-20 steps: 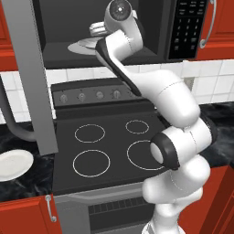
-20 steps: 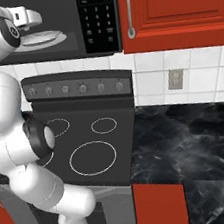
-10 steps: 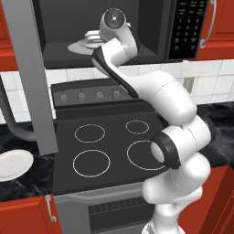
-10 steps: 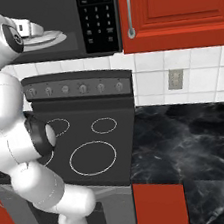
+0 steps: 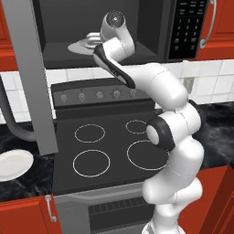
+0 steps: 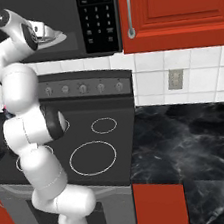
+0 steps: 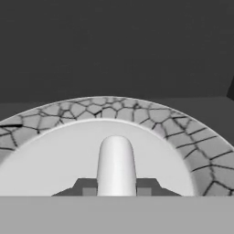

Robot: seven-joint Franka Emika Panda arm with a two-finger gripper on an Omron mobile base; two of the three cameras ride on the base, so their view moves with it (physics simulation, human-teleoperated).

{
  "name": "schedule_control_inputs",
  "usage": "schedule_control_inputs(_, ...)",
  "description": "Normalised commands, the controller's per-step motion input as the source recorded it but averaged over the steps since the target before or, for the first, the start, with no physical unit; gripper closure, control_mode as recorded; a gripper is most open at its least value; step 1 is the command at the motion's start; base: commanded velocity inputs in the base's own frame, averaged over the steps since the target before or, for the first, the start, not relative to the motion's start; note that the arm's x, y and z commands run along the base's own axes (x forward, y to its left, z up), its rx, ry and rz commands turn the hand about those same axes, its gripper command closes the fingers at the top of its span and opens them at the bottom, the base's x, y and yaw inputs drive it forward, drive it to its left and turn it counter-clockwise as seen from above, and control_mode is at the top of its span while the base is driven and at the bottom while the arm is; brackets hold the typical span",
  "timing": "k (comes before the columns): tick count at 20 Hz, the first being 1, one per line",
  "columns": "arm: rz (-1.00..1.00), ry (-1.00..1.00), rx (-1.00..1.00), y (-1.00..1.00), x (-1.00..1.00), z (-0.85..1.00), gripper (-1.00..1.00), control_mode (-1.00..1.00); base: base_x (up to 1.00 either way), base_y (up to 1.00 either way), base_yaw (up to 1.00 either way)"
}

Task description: Pick the marshmallow from the counter and place it in the microwave.

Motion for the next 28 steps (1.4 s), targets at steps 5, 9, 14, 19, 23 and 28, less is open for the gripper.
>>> schedule_control_inputs(5, 0.00, 0.13, 0.00, 0.00, 0.25, 0.00, 1.00, -1.00, 0.00, 0.00, 0.00)
schedule_control_inputs(9, 0.00, 0.07, 0.00, 0.01, 0.05, 0.00, 1.00, -1.00, 0.00, 0.00, 0.00)
schedule_control_inputs(14, 0.00, 0.00, 0.00, 0.00, 0.00, 0.00, -1.00, -1.00, 0.00, 0.00, 0.00)
schedule_control_inputs(19, 0.00, 0.00, 0.00, 0.00, 0.00, -0.04, -1.00, -1.00, 0.00, 0.00, 0.00)
schedule_control_inputs(23, 0.00, 0.00, 0.00, 0.00, -0.02, -0.16, -1.00, -1.00, 0.00, 0.00, 0.00)
schedule_control_inputs(28, 0.00, -0.06, 0.00, 0.00, -0.15, -0.07, -1.00, -1.00, 0.00, 0.00, 0.00)
